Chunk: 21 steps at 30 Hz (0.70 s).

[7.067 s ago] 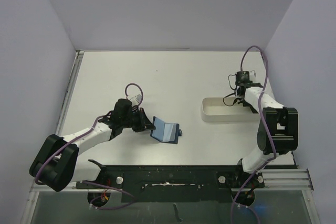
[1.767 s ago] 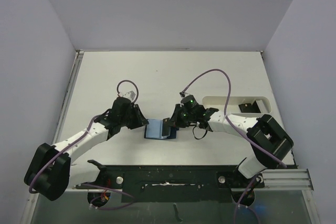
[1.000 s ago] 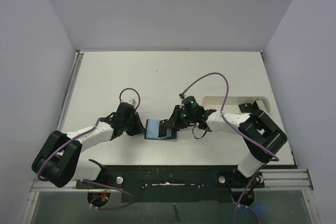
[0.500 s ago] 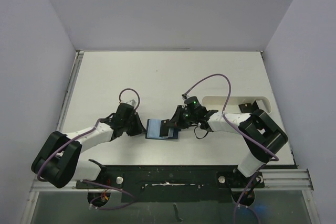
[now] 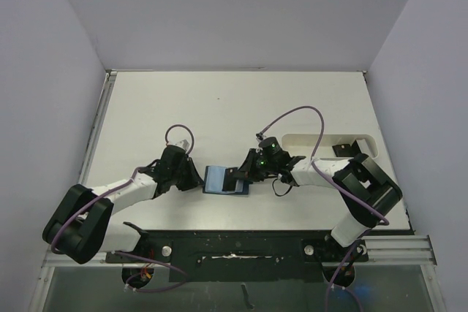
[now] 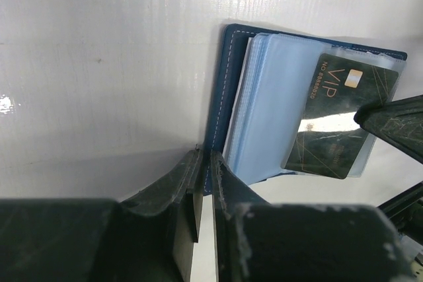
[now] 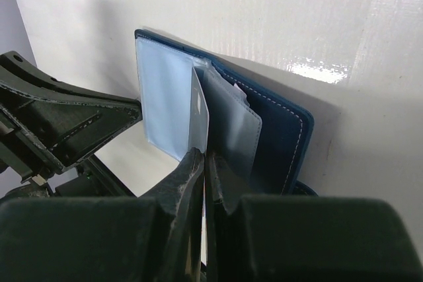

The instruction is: Put the credit cards into the card holder

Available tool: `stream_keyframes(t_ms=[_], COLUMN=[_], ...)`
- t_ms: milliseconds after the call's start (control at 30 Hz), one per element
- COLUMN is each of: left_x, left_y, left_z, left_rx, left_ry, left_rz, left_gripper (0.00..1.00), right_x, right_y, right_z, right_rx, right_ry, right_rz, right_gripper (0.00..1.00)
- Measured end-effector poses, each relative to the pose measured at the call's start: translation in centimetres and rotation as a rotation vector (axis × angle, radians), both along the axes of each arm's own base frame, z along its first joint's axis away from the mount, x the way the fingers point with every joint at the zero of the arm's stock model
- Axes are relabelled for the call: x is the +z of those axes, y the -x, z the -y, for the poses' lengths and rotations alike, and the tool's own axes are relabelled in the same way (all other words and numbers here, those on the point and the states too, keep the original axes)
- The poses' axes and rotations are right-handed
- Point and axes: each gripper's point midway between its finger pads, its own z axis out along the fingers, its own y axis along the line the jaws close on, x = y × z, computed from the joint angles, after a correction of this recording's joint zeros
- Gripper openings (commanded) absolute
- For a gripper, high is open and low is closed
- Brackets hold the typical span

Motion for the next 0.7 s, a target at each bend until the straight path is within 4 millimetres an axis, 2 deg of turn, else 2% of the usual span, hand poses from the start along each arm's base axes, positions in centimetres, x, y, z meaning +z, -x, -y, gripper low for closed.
stream_keyframes(t_ms=[700], left_x=[0.03], left_y=[0.53], left_z=[0.65], left_rx=[-0.009], left_ry=[0.019], left_rz=[0.000], left_gripper=[0.09], right_x=[0.02], right_y=[-0.27], right_z=[-0.40], right_rx=[-0.012], right_ry=[-0.055], right_rz=[-0.007], right_gripper=[0.01])
